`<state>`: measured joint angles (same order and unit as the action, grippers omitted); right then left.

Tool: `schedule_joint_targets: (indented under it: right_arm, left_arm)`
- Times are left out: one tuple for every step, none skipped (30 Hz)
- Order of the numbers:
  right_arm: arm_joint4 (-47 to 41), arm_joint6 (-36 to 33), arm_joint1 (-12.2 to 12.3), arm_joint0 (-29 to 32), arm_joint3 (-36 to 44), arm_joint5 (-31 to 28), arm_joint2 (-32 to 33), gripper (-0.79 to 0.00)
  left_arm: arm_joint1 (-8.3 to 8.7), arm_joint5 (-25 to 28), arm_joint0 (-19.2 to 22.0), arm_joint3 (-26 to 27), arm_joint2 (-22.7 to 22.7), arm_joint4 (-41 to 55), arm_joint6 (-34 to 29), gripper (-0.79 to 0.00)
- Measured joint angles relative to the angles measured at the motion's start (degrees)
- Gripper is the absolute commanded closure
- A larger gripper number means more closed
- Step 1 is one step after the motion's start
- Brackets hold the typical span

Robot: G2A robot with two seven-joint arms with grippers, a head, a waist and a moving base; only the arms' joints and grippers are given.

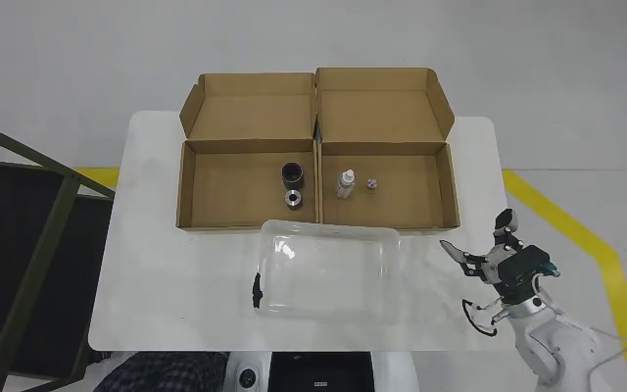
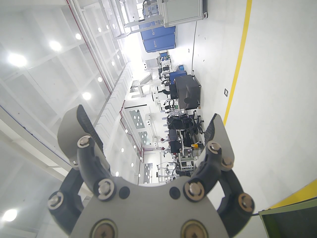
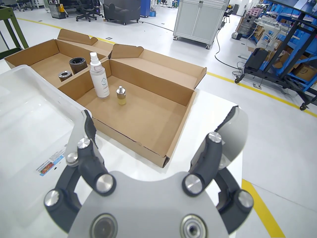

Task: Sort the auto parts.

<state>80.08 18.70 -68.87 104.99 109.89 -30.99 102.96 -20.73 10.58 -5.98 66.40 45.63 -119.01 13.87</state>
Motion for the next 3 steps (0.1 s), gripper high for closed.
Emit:
schedule_joint_targets:
  right_arm:
    - [0.00, 0.00, 0.00, 0.00, 0.00, 0.00, 0.00, -0.785]
    - [0.00, 0.00, 0.00, 0.00, 0.00, 0.00, 0.00, -0.785]
    - [0.00, 0.00, 0.00, 0.00, 0.00, 0.00, 0.00, -0.784]
  left_arm:
    - [0.00, 0.00, 0.00, 0.00, 0.00, 0.00, 0.00, -0.785]
    - [0.00, 0.00, 0.00, 0.00, 0.00, 0.00, 0.00, -0.784]
    - [0.00, 0.00, 0.00, 0.00, 0.00, 0.00, 0.00, -0.785]
